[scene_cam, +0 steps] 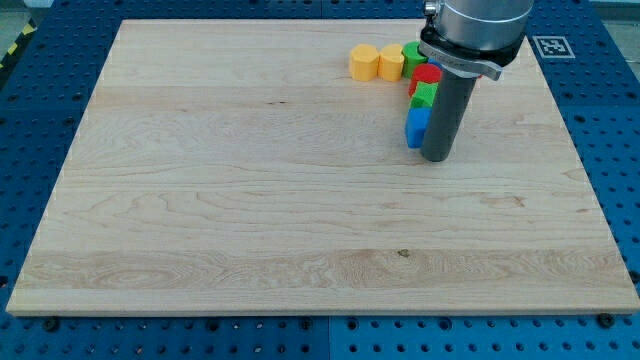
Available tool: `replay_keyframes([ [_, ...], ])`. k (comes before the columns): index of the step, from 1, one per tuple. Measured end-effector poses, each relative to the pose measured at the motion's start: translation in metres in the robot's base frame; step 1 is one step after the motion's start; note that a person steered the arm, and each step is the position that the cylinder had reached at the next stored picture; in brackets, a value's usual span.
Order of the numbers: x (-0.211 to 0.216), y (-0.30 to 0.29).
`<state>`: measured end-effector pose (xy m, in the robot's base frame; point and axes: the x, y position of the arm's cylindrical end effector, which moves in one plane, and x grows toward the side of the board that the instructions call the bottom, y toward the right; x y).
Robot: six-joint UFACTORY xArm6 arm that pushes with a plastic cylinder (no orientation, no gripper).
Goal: Move the green star to the center
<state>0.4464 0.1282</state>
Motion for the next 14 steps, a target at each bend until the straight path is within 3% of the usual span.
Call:
replay_keyframes([
  [1,0.000,0.000],
  [3,0.043,-0.001],
  [4,0.058,0.030],
  [5,0.046,0.088],
  [6,-0.017,0.134],
  [7,-0.066,0.124],
  [10,-0.080,-0.048],
  [13,-0.100,-0.048],
  [14,-0.089,-0.054],
])
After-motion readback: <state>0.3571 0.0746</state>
